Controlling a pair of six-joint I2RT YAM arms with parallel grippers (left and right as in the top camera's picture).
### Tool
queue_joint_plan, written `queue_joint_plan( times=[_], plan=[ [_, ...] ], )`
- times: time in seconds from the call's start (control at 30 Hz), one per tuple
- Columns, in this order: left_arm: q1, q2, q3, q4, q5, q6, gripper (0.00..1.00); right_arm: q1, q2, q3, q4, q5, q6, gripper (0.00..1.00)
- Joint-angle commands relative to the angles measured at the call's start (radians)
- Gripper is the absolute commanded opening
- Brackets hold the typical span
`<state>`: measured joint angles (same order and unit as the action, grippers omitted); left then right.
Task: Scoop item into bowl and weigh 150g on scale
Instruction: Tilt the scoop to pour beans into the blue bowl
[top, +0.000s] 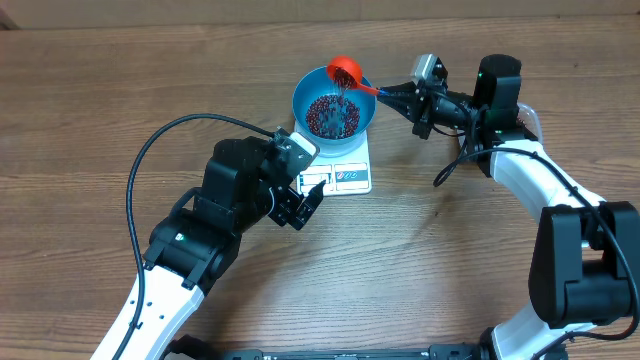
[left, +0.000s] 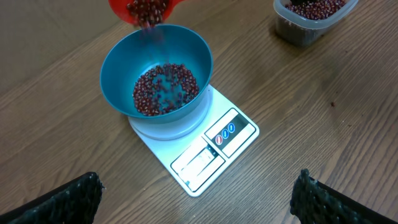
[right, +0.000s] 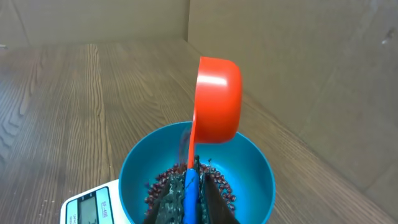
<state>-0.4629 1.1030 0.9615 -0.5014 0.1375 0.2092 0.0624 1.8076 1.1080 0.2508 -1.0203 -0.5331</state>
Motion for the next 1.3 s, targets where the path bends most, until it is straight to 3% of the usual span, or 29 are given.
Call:
queue_joint_plan(
  times=[0.0,1.27],
  plan=[
    [0.005,-0.01,-0.002,0.0,-0.008,-0.015,1.0,0.005,0.003,0.005,0.006,-0.002,-0.027,0.04],
    [0.005,-0.01,-0.002,0.0,-0.008,-0.015,1.0,0.005,0.003,0.005,-0.026,-0.002,-0.048,0.04]
  ],
)
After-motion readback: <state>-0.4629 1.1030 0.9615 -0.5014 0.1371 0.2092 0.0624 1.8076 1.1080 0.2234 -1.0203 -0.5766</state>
